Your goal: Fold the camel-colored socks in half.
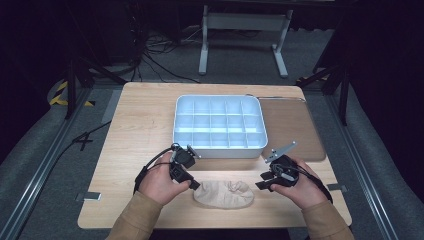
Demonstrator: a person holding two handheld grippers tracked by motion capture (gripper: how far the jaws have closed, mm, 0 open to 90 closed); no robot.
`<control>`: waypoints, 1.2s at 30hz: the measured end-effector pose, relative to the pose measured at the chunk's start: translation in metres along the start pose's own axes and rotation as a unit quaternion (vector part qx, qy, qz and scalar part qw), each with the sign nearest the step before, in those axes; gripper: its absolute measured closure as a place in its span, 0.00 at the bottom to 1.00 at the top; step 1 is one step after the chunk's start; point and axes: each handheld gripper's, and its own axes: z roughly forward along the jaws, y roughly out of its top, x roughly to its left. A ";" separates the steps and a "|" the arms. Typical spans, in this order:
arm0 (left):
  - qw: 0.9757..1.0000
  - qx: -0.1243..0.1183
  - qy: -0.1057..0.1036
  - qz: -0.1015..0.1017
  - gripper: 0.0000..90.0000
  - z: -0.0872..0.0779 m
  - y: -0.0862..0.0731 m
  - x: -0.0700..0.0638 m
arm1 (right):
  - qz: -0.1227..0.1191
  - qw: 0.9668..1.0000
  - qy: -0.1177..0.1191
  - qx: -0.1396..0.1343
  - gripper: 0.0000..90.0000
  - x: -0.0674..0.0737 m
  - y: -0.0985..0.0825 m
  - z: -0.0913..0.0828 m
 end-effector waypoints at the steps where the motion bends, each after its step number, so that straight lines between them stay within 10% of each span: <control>1: 1.000 0.005 -0.004 -0.002 0.68 0.002 0.000 0.000 | -0.002 1.000 0.001 0.001 0.64 0.001 0.000 0.001; 23: 0.998 0.055 0.011 -0.003 0.70 0.034 0.002 -0.006 | -0.003 1.000 0.016 0.008 0.66 0.018 0.003 0.016; 29: 0.998 0.061 0.010 -0.004 0.93 0.036 0.003 -0.010 | -0.011 1.000 0.016 0.015 0.68 0.022 0.005 0.020; 36: 0.999 0.043 0.017 -0.005 0.95 0.029 0.002 -0.012 | -0.038 0.999 0.008 0.015 0.84 0.032 0.009 0.020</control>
